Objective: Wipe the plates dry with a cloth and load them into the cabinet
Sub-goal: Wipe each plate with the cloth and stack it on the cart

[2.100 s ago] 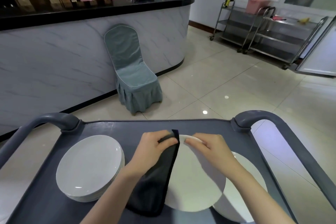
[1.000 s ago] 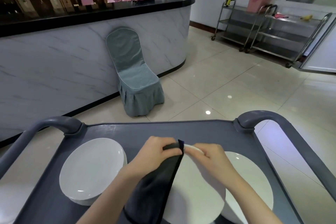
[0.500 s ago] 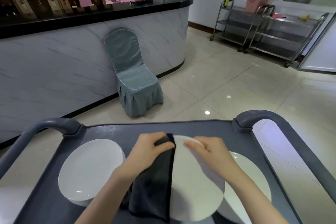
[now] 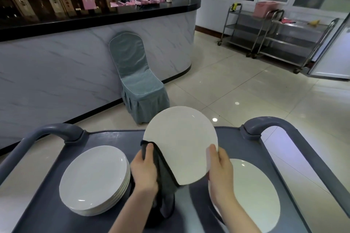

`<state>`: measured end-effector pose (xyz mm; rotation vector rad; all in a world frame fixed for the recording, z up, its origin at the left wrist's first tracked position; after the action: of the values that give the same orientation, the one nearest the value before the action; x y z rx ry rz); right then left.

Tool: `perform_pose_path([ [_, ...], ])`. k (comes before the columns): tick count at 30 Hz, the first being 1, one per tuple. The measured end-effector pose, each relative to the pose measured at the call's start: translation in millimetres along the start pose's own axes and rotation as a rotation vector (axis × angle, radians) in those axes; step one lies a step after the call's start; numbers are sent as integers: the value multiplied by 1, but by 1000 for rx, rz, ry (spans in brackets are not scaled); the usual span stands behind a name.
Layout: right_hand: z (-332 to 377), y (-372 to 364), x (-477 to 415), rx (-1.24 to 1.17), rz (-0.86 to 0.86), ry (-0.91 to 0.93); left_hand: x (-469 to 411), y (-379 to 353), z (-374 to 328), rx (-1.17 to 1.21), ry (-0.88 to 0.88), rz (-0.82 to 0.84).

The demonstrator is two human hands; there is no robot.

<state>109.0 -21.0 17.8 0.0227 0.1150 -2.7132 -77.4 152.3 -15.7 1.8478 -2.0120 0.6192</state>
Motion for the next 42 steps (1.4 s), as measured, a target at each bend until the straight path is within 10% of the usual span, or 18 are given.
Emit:
perform_pose_path([
  [11,61,-66,-13,694,842,501,52,-79,-69,-877,-743,616],
  [21,-6,14,-10,-76,-130,-43,12,2,25,-97,35,67],
  [27,20,0,-19,115,244,98,-1,-1,-55,-449,-330,142],
  [34,62,-64,-23,716,859,413,37,-81,-79,-956,-670,668],
  [42,38,-12,-38,242,283,146,-6,-25,-41,-518,-252,293],
])
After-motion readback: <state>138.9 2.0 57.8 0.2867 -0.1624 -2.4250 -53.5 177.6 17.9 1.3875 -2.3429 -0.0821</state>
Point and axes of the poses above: each hand's wrist, its own x-axis away from the middle knuckle, its own y-axis out of the back of the hand, z = x × y, the point moved 10 cm from there along -x, towards the middle knuckle, and after that the axes turned 12 degrees about y, right-handed, at the moved point
